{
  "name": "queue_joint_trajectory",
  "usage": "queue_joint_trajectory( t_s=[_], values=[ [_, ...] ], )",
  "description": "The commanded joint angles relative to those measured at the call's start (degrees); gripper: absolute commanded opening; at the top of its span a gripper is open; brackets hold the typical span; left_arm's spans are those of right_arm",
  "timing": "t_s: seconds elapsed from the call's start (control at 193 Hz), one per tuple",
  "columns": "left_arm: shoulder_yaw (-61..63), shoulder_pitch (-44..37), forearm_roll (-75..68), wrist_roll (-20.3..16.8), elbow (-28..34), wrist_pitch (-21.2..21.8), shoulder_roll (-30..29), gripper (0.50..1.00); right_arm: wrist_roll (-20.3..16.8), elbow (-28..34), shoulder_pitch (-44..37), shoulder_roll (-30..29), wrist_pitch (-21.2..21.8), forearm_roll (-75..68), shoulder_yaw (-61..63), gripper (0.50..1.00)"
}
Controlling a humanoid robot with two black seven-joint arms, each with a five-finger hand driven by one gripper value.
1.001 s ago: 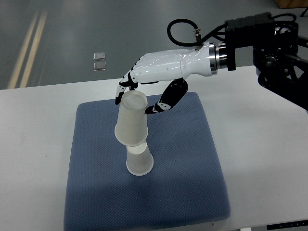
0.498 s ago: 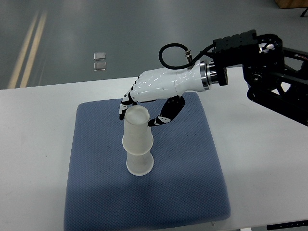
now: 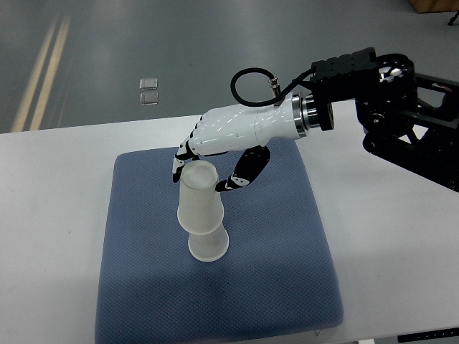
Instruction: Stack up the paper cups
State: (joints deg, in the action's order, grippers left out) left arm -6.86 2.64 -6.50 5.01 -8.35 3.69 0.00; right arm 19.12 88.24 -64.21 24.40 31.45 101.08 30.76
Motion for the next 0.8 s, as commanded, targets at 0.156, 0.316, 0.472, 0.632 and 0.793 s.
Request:
queue_joint_trajectory(
  t_s=[0.156, 0.316, 0.472, 0.632, 0.793],
  values=[
    [0.00, 0.00, 0.00, 0.00, 0.00, 0.00, 0.00, 1.000, -0.40, 0.00, -0.04, -0.40, 0.01, 0.44, -0.44, 0.613],
    [0.00, 0.00, 0.00, 0.00, 0.00, 0.00, 0.00, 1.000, -0.40, 0.09, -0.04, -0.75, -0.25, 1.58, -0.88, 0.613],
    [0.00, 0.00, 0.00, 0.00, 0.00, 0.00, 0.00, 1.000, -0.31, 0.09, 0.49, -1.19, -0.43, 3.43, -0.96, 0.613],
    [0.00, 0.00, 0.00, 0.00, 0.00, 0.00, 0.00, 1.000, -0.31, 0.09, 0.84, -1.55, -0.43, 4.30, -1.05, 0.613],
    [0.00, 0.00, 0.00, 0.00, 0.00, 0.00, 0.00, 1.000, -0.31, 0.00, 1.19, -1.55, -0.43, 4.57, -1.23, 0.613]
  ],
)
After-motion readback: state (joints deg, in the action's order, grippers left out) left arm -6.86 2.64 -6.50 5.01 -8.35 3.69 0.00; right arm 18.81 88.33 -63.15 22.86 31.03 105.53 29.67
